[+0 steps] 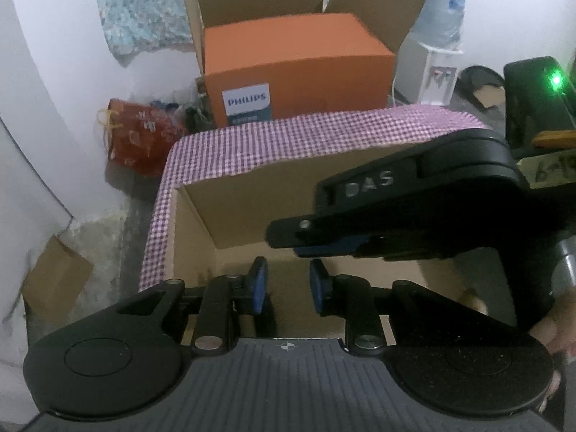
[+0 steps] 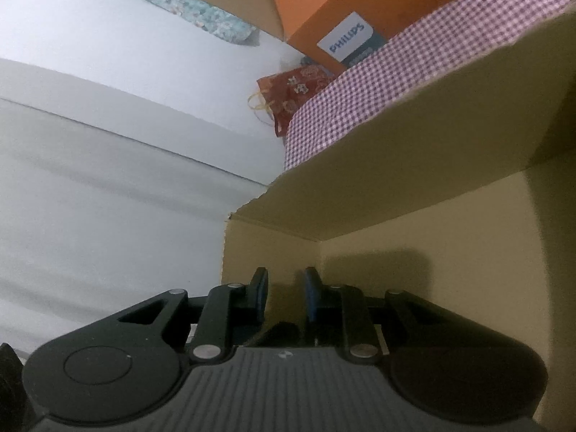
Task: Organize rigid objects
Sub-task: 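Lift the black case into the cardboard box and open the right gripper, then move the empty right gripper back to the table objects, then grasp the green battery with the right gripper, then carry the green battery into the cardboard box and open the right gripper, then move the right gripper back toward the pink lid, then close the right gripper on the rim of the pink lid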
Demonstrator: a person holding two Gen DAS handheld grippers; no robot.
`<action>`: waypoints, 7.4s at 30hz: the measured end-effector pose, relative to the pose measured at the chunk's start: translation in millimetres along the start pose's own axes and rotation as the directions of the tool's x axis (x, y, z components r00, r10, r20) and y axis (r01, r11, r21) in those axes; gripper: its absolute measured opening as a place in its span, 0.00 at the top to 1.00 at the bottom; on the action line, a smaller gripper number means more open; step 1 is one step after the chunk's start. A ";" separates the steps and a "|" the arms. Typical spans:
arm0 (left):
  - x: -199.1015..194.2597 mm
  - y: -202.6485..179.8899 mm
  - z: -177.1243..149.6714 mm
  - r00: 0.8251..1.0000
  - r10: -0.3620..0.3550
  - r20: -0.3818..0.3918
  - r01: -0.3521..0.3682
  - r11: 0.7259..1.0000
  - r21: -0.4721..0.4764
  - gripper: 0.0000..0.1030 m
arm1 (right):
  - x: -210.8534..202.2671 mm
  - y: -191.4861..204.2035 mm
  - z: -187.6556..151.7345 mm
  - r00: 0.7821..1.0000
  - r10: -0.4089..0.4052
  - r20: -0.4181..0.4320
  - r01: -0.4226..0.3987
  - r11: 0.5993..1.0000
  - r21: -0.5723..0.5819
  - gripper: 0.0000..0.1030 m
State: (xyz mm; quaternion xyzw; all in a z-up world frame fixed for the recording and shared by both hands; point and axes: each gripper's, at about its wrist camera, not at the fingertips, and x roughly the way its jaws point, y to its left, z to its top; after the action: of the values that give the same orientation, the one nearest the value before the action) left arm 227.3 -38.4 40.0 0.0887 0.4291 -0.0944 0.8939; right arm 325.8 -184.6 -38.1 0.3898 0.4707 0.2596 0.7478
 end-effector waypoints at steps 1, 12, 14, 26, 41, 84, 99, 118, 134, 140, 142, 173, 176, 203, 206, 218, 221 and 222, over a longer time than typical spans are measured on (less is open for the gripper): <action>-4.0 -0.5 0.1 1.000 -0.002 0.009 0.002 1.000 0.001 0.75 | -6.6 1.3 -1.9 1.000 0.004 0.005 -0.004 1.000 -0.006 0.77; -69.4 -6.6 -20.1 0.987 -0.099 0.126 0.098 0.995 0.021 0.70 | -114.6 14.8 -52.4 0.993 0.069 0.094 -0.060 0.994 -0.091 0.77; -82.7 -8.9 -28.6 0.981 -0.124 0.150 0.122 0.992 0.027 0.69 | -140.0 12.7 -71.2 0.987 0.108 0.115 -0.097 0.990 -0.101 0.77; -102.9 -54.4 -118.5 0.954 -0.247 0.171 0.223 0.964 0.148 0.64 | -213.6 -34.7 -201.2 0.976 0.126 0.178 -0.116 0.991 -0.062 0.77; -28.0 -117.6 -182.2 0.970 -0.244 0.015 0.231 0.936 0.265 0.80 | -180.2 -92.7 -225.5 0.975 -0.121 0.188 0.106 0.990 0.088 0.77; -10.4 -130.5 -169.9 0.960 -0.277 -0.052 0.281 0.929 0.239 0.85 | -119.8 -101.6 -212.0 0.957 -0.228 0.179 0.223 0.974 0.045 0.82; -89.1 -109.7 -160.5 0.944 -0.302 0.135 0.261 0.930 0.258 0.85 | -180.0 -34.3 -224.3 0.932 -0.179 0.316 0.212 0.975 -0.073 0.82; -75.9 -21.4 -34.3 0.975 -0.170 0.144 0.154 0.981 0.115 0.85 | -111.7 61.7 -84.5 0.985 -0.032 0.170 0.081 0.953 -0.293 0.82; 37.6 25.5 6.5 0.989 -0.061 -0.132 0.061 0.998 -0.004 0.83 | 22.0 19.0 4.5 0.994 -0.108 -0.033 0.103 0.986 -0.129 0.80; 22.9 26.1 1.3 0.991 -0.076 -0.111 0.076 0.997 -0.009 0.82 | 14.4 12.8 1.1 0.996 -0.089 -0.028 0.085 0.990 -0.116 0.80; 18.5 25.8 2.2 0.992 -0.080 -0.103 0.079 0.997 -0.011 0.82 | 7.0 12.1 1.2 0.997 -0.082 -0.014 0.079 0.990 -0.118 0.80; -84.4 -1.8 -175.0 0.976 -0.217 0.011 0.217 0.976 0.033 0.59 | -171.1 -40.4 -209.8 0.986 -0.016 0.167 0.035 0.993 -0.109 0.77; -66.5 -21.7 -191.7 0.975 -0.221 -0.038 0.223 0.971 0.090 0.59 | -147.2 -45.1 -221.4 0.986 -0.102 0.132 0.118 0.986 -0.116 0.77; -18.2 -81.8 -201.0 0.966 -0.252 -0.055 0.258 0.937 0.236 0.46 | -105.2 -61.8 -240.6 0.936 -0.334 0.114 0.351 0.914 -0.206 0.71; -14.1 -88.9 -200.5 0.967 -0.246 -0.060 0.253 0.932 0.257 0.40 | -110.9 -65.0 -241.7 0.938 -0.327 0.114 0.344 0.919 -0.192 0.71; -6.4 -103.8 -191.6 0.972 -0.229 -0.046 0.233 0.936 0.266 0.35 | -101.2 -64.6 -237.6 0.943 -0.309 0.125 0.329 0.921 -0.207 0.70; -9.4 -107.4 -193.2 0.976 -0.216 -0.038 0.218 0.934 0.281 0.35 | -101.4 -63.6 -239.4 0.942 -0.308 0.131 0.330 0.921 -0.207 0.70; -11.1 -109.6 -193.9 0.977 -0.213 -0.034 0.213 0.934 0.288 0.35 | -102.6 -63.7 -240.1 0.943 -0.306 0.133 0.328 0.922 -0.204 0.70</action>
State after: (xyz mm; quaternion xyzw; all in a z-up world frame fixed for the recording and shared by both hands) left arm 48.1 -96.9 -79.2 0.1717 0.4187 -0.2523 0.8553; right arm 66.3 -216.5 -100.0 0.2344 0.4579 0.1665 0.8412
